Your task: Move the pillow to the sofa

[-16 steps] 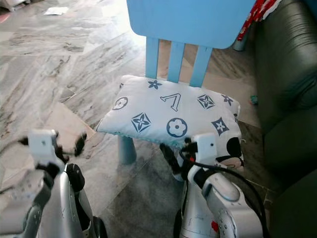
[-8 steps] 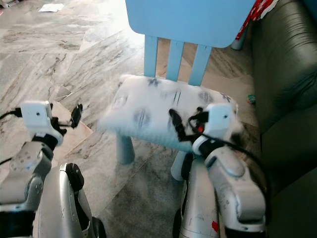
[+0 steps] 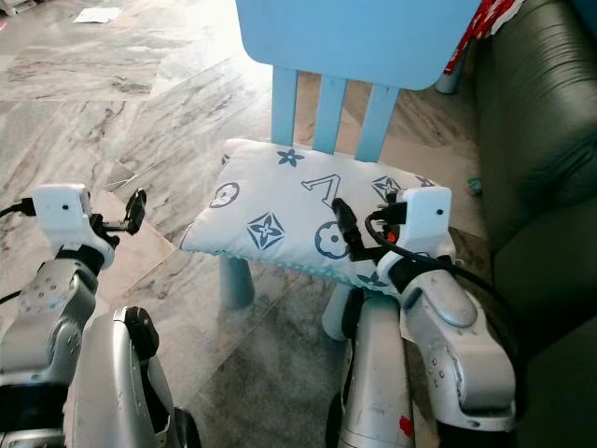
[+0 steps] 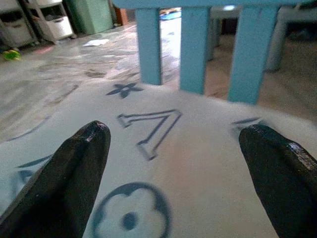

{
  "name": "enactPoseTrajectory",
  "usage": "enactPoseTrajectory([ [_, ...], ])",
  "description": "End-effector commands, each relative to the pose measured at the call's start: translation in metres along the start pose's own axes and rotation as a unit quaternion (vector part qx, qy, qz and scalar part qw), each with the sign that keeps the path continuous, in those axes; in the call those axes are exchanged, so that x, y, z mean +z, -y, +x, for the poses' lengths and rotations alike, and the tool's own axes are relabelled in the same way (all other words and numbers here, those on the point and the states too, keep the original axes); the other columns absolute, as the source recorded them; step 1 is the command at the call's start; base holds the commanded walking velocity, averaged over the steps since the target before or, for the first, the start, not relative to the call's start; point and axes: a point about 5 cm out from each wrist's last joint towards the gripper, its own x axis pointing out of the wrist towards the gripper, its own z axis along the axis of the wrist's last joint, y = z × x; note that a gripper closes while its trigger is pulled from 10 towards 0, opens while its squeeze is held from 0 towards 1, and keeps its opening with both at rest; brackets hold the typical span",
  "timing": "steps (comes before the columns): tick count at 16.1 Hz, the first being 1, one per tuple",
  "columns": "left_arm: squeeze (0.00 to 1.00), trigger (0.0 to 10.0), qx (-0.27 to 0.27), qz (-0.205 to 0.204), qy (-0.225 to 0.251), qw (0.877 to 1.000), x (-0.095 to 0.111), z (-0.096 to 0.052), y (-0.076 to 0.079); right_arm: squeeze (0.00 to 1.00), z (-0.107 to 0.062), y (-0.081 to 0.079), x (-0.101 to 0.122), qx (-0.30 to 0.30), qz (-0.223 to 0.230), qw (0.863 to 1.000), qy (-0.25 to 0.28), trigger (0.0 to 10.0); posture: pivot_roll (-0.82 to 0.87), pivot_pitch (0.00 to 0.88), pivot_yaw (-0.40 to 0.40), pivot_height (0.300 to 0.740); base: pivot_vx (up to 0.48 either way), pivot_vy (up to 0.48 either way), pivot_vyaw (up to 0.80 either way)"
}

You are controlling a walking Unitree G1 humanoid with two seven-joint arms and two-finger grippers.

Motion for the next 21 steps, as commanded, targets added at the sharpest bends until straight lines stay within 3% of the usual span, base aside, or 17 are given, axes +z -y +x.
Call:
enactPoseTrajectory([
  [1,0.00,10.0,0.019,-0.006,0.014,1.000,0.005,0.004,-0.005,0.00,0.001,0.009,0.006,-0.016,-0.017,1.000,0.015,10.0,-0.20,0.182,-0.007,0.366,0.000,0.000,0.00],
  [4,0.00,10.0,0.001,-0.003,0.036,0.999,0.017,0.018,0.005,0.00,0.003,0.026,0.017,-0.043,-0.036,0.998,0.030,10.0,-0.21,0.182,-0.010,0.366,0.000,0.000,0.00],
  [7,0.00,10.0,-0.024,-0.046,0.029,0.998,0.028,0.032,0.019,0.00,0.004,0.045,0.029,-0.062,-0.063,0.995,0.039,10.0,-0.22,0.186,-0.006,0.366,0.000,0.000,0.00],
  [9,0.00,10.0,-0.041,-0.063,-0.016,0.997,0.017,0.034,0.028,0.00,0.004,0.058,0.027,-0.080,-0.094,0.992,0.021,10.0,-0.23,0.186,-0.001,0.366,0.000,0.000,0.00],
  [11,0.00,10.0,-0.053,-0.056,-0.026,0.997,0.009,0.033,0.030,0.00,0.003,0.072,0.028,-0.097,-0.102,0.990,0.015,10.0,-0.23,0.184,-0.001,0.366,0.000,0.000,0.00],
  [12,0.83,10.0,-0.052,-0.082,-0.026,0.995,0.010,0.034,0.030,1.00,0.003,0.077,0.033,-0.099,-0.101,0.990,0.021,10.0,-0.23,0.182,-0.002,0.366,0.000,0.000,0.00],
  [13,1.00,10.0,-0.050,-0.100,-0.022,0.994,0.012,0.036,0.029,1.00,0.003,0.079,0.035,-0.101,-0.104,0.989,0.023,10.0,-0.23,0.182,-0.002,0.366,0.000,0.000,0.00],
  [15,1.00,10.0,-0.064,-0.195,-0.035,0.978,0.015,0.039,0.035,1.00,0.004,0.081,0.034,-0.099,-0.118,0.988,0.018,10.0,-0.23,0.184,-0.003,0.366,0.000,0.000,0.00],
  [16,0.00,10.0,-0.077,-0.209,-0.042,0.974,0.014,0.041,0.038,0.00,0.005,0.083,0.033,-0.099,-0.126,0.987,0.011,10.0,-0.23,0.187,-0.002,0.366,0.000,0.000,0.00],
  [18,0.00,10.0,-0.096,-0.216,-0.041,0.971,0.015,0.045,0.042,0.00,0.005,0.091,0.030,-0.099,-0.125,0.987,-0.012,10.0,-0.23,0.194,-0.002,0.366,0.000,0.000,0.00],
  [21,0.00,10.0,-0.100,-0.219,-0.036,0.970,0.021,0.054,0.042,0.00,0.005,0.101,0.024,-0.102,-0.085,0.991,-0.035,9.6,-0.23,0.202,-0.001,0.366,0.000,0.000,0.00],
])
